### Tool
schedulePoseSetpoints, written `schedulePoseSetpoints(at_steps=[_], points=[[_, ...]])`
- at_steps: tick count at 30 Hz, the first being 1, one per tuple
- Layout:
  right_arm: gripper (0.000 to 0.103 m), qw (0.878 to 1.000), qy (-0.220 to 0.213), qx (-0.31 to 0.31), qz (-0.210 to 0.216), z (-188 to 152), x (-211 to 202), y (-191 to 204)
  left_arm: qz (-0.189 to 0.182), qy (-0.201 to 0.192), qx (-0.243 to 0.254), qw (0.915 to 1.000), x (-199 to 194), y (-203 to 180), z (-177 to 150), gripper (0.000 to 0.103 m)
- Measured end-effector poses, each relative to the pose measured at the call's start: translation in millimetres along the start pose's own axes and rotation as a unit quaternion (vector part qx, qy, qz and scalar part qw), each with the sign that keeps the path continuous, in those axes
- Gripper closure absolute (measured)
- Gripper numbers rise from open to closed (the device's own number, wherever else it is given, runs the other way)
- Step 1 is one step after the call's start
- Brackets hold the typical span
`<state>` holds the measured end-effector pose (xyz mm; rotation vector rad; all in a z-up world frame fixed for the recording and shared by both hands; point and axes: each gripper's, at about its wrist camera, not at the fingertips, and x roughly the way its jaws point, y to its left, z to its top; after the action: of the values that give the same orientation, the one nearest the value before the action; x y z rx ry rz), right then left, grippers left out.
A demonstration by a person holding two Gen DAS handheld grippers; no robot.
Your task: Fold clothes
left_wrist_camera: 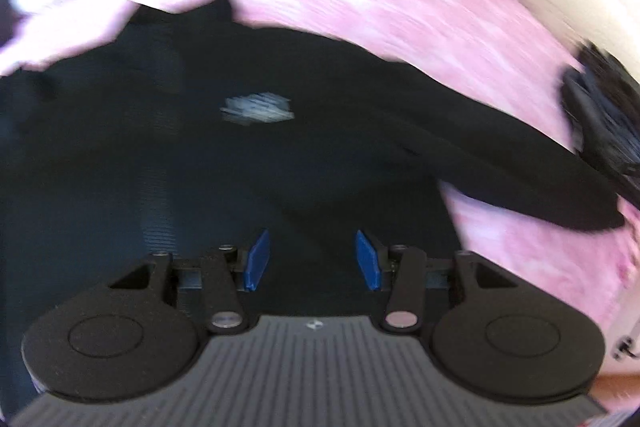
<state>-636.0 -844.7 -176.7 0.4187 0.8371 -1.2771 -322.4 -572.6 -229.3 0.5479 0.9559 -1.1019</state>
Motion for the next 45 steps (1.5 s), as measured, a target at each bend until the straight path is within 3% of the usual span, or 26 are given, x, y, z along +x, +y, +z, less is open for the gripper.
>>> schedulePoseSetpoints(at_steps=[3, 7, 10, 12, 14, 16, 20, 21, 22, 23, 25, 27, 28, 30, 32, 33, 34, 35, 36, 39, 40, 43, 45], points=[[0.037, 0.997, -0.021, -0.037, 0.062, 13.8, -14.6, 52.7, 0.085, -0.018, 0.009, 0.9962, -24.2, 38.3, 1.2, 0.057], [0.037, 0.987, -0.012, -0.053, 0.152, 19.6, -36.1, 135.5, 0.184, -0.019, 0.039, 0.9819, -34.0, 101.4, -5.6, 0.046], [0.037, 0.976, -0.012, -0.071, 0.207, 16.1, -59.4, 208.4, 0.214, -0.021, 0.070, 0.9741, -30.2, 162.0, -8.3, 0.043], [0.037, 0.969, -0.024, -0.092, 0.229, 8.6, -82.0, 257.2, 0.220, -0.020, 0.119, 0.9679, -16.0, 202.9, -2.5, 0.043], [0.037, 0.964, -0.036, -0.110, 0.241, -1.1, -105.0, 301.1, 0.212, -0.014, 0.165, 0.9631, 7.8, 239.1, 11.5, 0.042], [0.037, 0.966, -0.035, -0.113, 0.230, -16.7, -126.2, 334.8, 0.183, -0.007, 0.189, 0.9649, 33.4, 269.1, 32.9, 0.042], [0.037, 0.977, 0.005, -0.100, 0.190, -50.9, -153.1, 396.1, 0.081, 0.010, 0.214, 0.9735, 77.0, 302.3, 67.5, 0.047], [0.037, 0.979, 0.017, -0.096, 0.181, -58.2, -158.1, 410.0, 0.060, 0.013, 0.221, 0.9733, 84.8, 306.8, 72.3, 0.059], [0.037, 0.980, 0.029, -0.093, 0.174, -64.6, -163.7, 422.7, 0.055, 0.011, 0.222, 0.9735, 86.7, 312.5, 74.8, 0.088], [0.037, 0.981, 0.040, -0.089, 0.170, -69.0, -169.8, 433.1, 0.053, 0.008, 0.221, 0.9739, 87.4, 318.6, 76.7, 0.100], [0.037, 0.981, 0.051, -0.082, 0.171, -73.3, -180.3, 451.7, 0.075, -0.044, 0.169, 0.9818, 51.9, 343.7, 69.5, 0.099], [0.037, 0.979, 0.054, -0.083, 0.176, -74.5, -187.9, 469.3, 0.112, -0.105, 0.102, 0.9828, 5.6, 375.8, 57.1, 0.099], [0.037, 0.979, 0.053, -0.086, 0.179, -74.1, -192.2, 477.6, 0.140, -0.141, 0.065, 0.9780, -24.1, 398.0, 45.3, 0.099], [0.037, 0.977, 0.050, -0.087, 0.187, -74.3, -200.6, 493.3, 0.187, -0.168, -0.032, 0.9674, -70.5, 444.5, 5.4, 0.097], [0.037, 0.973, 0.051, -0.091, 0.205, -77.8, -206.6, 508.0, 0.231, -0.190, -0.129, 0.9455, -115.7, 491.1, -36.0, 0.080], [0.037, 0.971, 0.052, -0.094, 0.214, -79.5, -209.0, 515.1, 0.252, -0.200, -0.178, 0.9301, -138.3, 514.4, -56.6, 0.055], [0.037, 0.968, 0.053, -0.097, 0.224, -81.2, -211.4, 522.3, 0.267, -0.190, -0.206, 0.9221, -147.3, 530.2, -80.1, 0.045], [0.037, 0.966, 0.056, -0.103, 0.232, -84.2, -213.0, 529.1, 0.280, -0.174, -0.226, 0.9165, -151.0, 541.7, -101.8, 0.046], [0.037, 0.963, 0.062, -0.112, 0.238, -88.7, -213.6, 535.4, 0.286, -0.159, -0.245, 0.9127, -151.8, 547.7, -119.6, 0.053], [0.037, 0.956, 0.080, -0.132, 0.251, -101.1, -216.0, 548.8, 0.290, -0.120, -0.298, 0.9015, -152.3, 558.8, -167.9, 0.054], [0.037, 0.954, 0.086, -0.135, 0.252, -104.8, -217.5, 549.7, 0.287, -0.114, -0.305, 0.9009, -151.6, 555.5, -176.8, 0.054], [0.037, 0.953, 0.099, -0.143, 0.249, -114.5, -223.3, 546.3, 0.261, -0.107, -0.299, 0.9113, -154.6, 537.7, -196.3, 0.054], [0.037, 0.954, 0.105, -0.146, 0.239, -119.4, -226.2, 539.5, 0.242, -0.104, -0.278, 0.9238, -147.9, 519.3, -195.9, 0.054]])
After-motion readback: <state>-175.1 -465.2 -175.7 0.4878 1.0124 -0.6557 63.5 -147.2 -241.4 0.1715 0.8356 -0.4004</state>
